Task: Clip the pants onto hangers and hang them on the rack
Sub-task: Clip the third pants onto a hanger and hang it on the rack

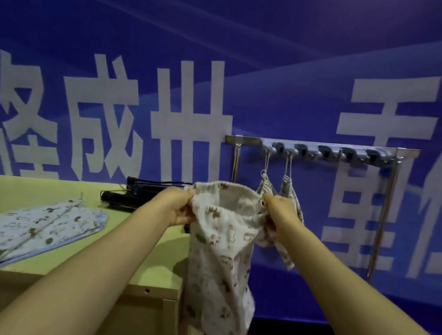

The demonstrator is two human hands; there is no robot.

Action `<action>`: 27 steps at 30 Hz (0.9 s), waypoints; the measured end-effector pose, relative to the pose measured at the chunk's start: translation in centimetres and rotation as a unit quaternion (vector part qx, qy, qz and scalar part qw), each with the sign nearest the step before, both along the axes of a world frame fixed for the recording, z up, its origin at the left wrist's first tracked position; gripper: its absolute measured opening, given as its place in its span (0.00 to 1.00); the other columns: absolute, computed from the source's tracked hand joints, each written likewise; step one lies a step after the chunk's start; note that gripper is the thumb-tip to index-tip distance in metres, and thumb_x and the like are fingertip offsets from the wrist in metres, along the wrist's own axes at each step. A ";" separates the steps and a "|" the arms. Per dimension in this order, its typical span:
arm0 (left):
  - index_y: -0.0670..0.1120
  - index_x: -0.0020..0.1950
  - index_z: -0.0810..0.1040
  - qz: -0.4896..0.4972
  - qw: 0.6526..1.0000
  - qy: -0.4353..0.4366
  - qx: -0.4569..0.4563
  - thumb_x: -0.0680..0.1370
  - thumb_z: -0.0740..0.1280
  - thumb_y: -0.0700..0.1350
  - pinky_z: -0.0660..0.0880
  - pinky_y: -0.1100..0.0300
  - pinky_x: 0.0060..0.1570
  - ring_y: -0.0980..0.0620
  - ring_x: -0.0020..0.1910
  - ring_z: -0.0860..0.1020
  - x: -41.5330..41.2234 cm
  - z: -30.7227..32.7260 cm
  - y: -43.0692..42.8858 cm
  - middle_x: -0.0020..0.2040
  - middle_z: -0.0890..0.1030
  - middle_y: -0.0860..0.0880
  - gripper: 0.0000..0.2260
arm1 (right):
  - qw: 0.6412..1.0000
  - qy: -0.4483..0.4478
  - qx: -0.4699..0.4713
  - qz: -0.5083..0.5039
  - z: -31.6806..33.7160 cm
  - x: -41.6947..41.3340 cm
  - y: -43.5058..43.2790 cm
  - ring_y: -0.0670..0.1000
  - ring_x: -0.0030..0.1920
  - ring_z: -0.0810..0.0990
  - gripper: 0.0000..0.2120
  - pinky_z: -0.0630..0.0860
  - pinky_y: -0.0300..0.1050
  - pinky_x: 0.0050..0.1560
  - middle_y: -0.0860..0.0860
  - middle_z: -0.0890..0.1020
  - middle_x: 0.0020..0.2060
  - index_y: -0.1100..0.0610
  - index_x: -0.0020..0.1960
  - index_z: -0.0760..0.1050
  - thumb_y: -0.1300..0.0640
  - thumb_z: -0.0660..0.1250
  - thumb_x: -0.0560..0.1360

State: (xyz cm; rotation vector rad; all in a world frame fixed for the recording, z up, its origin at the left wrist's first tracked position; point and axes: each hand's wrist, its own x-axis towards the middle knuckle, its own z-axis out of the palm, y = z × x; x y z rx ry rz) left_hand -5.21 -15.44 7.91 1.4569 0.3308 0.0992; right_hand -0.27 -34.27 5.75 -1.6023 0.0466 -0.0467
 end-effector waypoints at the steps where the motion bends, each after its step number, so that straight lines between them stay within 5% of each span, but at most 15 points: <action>1: 0.41 0.60 0.74 0.002 1.000 0.010 -0.021 0.82 0.58 0.43 0.77 0.51 0.43 0.50 0.35 0.76 0.3 -0.6 0.5 0.37 0.76 0.46 0.11 | 1.000 0.007 -0.023 -0.012 -0.6 0.3 -0.5 0.53 0.27 0.67 0.13 0.66 0.45 0.32 0.54 0.68 0.27 0.56 0.33 0.65 0.59 0.60 0.76; 5: 0.41 0.46 0.77 0.013 0.999 0.041 -0.007 0.80 0.61 0.49 0.78 0.59 0.27 0.50 0.34 0.77 0.9 -2.8 1.8 0.37 0.78 0.46 0.12 | 0.986 0.014 -0.166 0.008 -2.0 1.2 0.0 0.53 0.27 0.68 0.14 0.69 0.45 0.32 0.55 0.69 0.25 0.56 0.31 0.65 0.59 0.62 0.74; 10: 0.40 0.42 0.78 -0.007 0.993 0.076 0.084 0.79 0.64 0.46 0.75 0.58 0.30 0.48 0.33 0.78 0.4 -5.8 4.1 0.35 0.80 0.44 0.11 | 0.942 -0.037 -0.330 0.052 -1.7 1.3 3.2 0.53 0.28 0.67 0.13 0.64 0.44 0.32 0.53 0.69 0.27 0.57 0.33 0.65 0.54 0.64 0.73; 15: 0.40 0.41 0.75 -0.044 0.966 0.138 0.215 0.79 0.64 0.47 0.68 0.65 0.20 0.54 0.19 0.72 -1.2 -8.7 6.9 0.23 0.77 0.48 0.12 | 0.914 -0.241 -0.313 0.095 -0.2 1.3 9.0 0.51 0.45 0.77 0.06 0.73 0.45 0.45 0.52 0.79 0.44 0.58 0.50 0.75 0.55 0.64 0.77; 19: 0.38 0.45 0.76 -0.032 0.970 0.131 0.202 0.79 0.62 0.48 0.65 0.66 0.19 0.52 0.21 0.75 -0.8 -9.7 8.5 0.26 0.78 0.46 0.13 | 0.866 -0.247 -0.363 0.239 -1.3 2.1 14.5 0.50 0.50 0.79 0.09 0.75 0.42 0.50 0.53 0.82 0.53 0.58 0.55 0.79 0.56 0.65 0.77; 27: 0.41 0.38 0.74 -0.025 0.971 0.105 0.214 0.80 0.61 0.50 0.61 0.66 0.21 0.53 0.16 0.65 0.3 -10.9 11.0 0.19 0.72 0.47 0.15 | 0.804 -0.246 -0.470 0.270 -6.3 4.9 19.9 0.54 0.53 0.80 0.09 0.77 0.45 0.51 0.55 0.83 0.52 0.61 0.53 0.80 0.58 0.69 0.75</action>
